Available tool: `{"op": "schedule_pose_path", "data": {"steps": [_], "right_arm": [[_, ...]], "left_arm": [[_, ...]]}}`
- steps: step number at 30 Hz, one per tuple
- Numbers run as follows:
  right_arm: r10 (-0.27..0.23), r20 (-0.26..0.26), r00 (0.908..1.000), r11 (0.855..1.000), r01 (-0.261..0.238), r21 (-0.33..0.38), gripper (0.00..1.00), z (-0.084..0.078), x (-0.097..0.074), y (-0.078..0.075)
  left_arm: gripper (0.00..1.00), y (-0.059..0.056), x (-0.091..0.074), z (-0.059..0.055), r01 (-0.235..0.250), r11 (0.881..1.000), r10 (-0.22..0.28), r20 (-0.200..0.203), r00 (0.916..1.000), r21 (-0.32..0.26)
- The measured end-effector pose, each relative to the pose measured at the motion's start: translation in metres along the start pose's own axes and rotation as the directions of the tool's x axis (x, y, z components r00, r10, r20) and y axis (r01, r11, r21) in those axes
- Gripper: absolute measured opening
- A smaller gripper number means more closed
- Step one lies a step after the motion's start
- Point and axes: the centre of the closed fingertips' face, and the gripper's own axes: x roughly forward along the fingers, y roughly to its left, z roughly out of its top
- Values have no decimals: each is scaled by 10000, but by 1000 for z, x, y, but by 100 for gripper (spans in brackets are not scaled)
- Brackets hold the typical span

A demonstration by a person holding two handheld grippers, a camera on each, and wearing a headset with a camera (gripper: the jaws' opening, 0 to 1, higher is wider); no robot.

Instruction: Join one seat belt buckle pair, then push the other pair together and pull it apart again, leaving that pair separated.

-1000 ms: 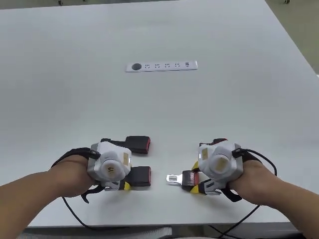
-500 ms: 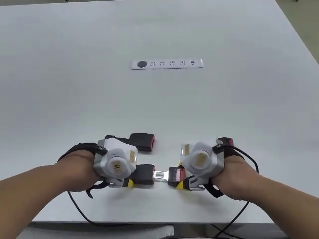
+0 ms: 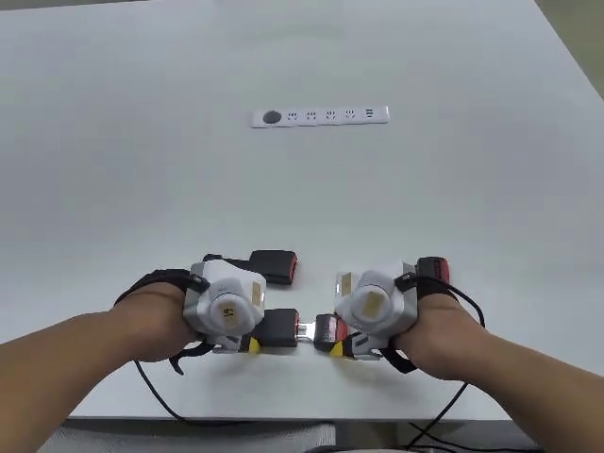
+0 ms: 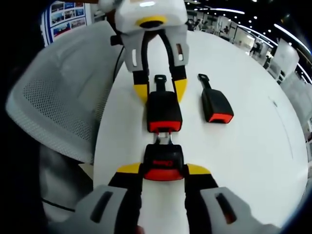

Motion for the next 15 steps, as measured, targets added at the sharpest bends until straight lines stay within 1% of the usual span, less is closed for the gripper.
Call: {"op": "schedule_pose_path", "data": {"steps": [2,7,11,12,15], "right_arm": [[60,95,9999,10000,-61,70,33,-1,0,-1],[78,90,9999,9999,-77,-65,32,1,2,-3],[112,111,9999,9999,-112,-25,32,4,4,-5],[90,121,9999,10000,-90,33,32,6,5,-5],[129,-32,9999,9999,-129,-85,31,7,7,-6]], "left_arm": [[31,0,0,0,80,10000,-80,-8,10000,-16],[30,0,2,1,362,9993,-362,-38,9993,70],[30,1,2,0,401,9992,-401,87,9992,-47],[30,1,2,1,392,9991,-389,162,9991,-161],[30,1,2,1,393,9990,-388,234,9990,-199]]}}
